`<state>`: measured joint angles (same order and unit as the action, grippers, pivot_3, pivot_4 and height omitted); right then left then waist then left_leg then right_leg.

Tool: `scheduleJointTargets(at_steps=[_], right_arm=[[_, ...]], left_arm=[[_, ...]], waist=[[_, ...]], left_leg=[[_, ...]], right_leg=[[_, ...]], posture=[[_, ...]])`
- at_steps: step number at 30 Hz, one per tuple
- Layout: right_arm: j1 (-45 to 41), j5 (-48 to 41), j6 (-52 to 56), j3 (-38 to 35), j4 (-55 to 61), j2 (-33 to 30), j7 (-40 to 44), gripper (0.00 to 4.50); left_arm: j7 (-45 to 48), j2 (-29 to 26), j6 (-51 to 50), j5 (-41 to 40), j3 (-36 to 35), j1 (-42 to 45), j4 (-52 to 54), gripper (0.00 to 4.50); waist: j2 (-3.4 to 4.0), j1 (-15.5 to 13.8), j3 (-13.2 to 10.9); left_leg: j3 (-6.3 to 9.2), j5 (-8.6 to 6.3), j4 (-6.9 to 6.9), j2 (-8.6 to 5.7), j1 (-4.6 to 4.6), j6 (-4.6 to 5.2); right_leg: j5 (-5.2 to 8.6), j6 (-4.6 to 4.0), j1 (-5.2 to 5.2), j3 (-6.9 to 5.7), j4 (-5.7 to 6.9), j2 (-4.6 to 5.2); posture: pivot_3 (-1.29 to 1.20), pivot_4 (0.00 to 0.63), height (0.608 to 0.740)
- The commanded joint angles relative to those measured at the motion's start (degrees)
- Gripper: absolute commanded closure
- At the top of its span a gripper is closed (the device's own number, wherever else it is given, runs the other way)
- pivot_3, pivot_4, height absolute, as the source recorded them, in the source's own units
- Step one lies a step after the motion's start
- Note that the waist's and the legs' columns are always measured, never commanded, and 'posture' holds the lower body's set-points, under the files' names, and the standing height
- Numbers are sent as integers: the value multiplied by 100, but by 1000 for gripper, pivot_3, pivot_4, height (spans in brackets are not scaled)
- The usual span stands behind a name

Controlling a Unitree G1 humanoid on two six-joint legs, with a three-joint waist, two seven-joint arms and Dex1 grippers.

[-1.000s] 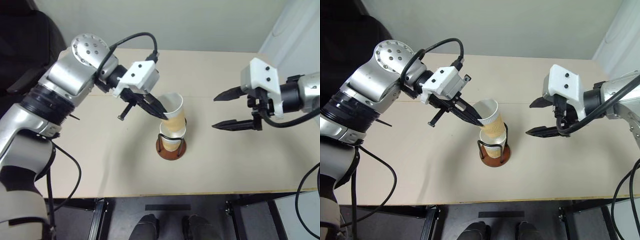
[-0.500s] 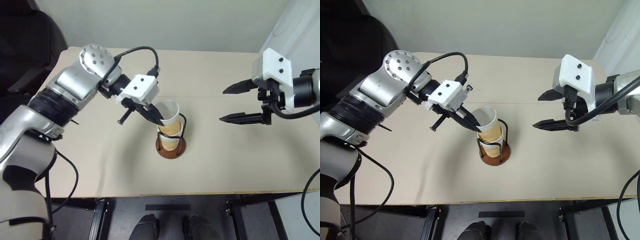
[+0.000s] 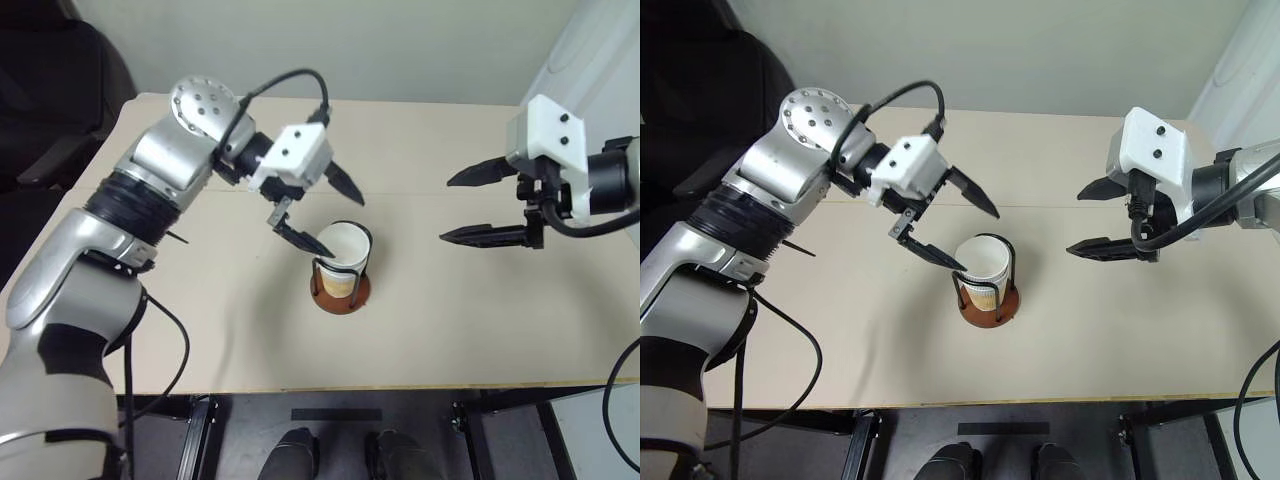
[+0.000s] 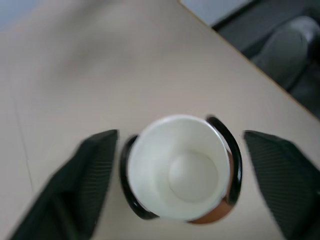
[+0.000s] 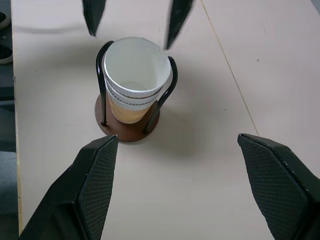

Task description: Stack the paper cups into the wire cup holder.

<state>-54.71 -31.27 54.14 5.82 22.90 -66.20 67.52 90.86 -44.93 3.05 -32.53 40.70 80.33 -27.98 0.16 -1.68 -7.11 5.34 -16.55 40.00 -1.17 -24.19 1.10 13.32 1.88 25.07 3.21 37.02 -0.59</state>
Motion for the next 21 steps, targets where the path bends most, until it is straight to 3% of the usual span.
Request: scheduleJointTargets(at_steps=[1, 5, 9, 13, 21], right_arm=[[-56, 88, -107, -232, -1, -66, -87, 607], [-15, 112, -152, -280, -68, 22, -224, 607], [28, 90, -83, -391, -218, 144, -434, 607], [176, 68, -17, -499, -360, 285, -645, 607], [1067, 220, 12, -870, -591, 687, -1435, 607]], left_arm=[[164, 86, -574, -107, -763, -33, 47, 29], [-67, 121, -1416, -85, -1535, -352, 312, 29], [-313, -326, -2374, -89, -2235, -992, 834, 29], [-694, -621, -2766, 154, -2764, -1447, 905, 29], [-1911, -701, -3216, 346, -3891, -2413, 996, 29]], waist=[[0, 1, 0], [1, 11, 0], [1, 25, 0], [1, 34, 0], [0, -6, 1]], left_leg=[[-2, 0, 0, 0, 1, 0], [0, 0, 3, 2, 1, 0], [-4, 1, 5, 4, 4, -1], [-3, 4, 4, 9, 4, -6], [-2, 4, 11, 5, 15, -7]], right_leg=[[0, 0, 0, -1, 0, -2], [0, 1, 0, 2, 2, 0], [0, 1, 1, 1, 3, -6], [0, 1, 5, 1, 3, -12], [-3, 4, -10, 3, 1, -8]], posture=[[0, 150, 740], [0, 150, 740], [0, 150, 740], [0, 150, 740], [0, 150, 740]])
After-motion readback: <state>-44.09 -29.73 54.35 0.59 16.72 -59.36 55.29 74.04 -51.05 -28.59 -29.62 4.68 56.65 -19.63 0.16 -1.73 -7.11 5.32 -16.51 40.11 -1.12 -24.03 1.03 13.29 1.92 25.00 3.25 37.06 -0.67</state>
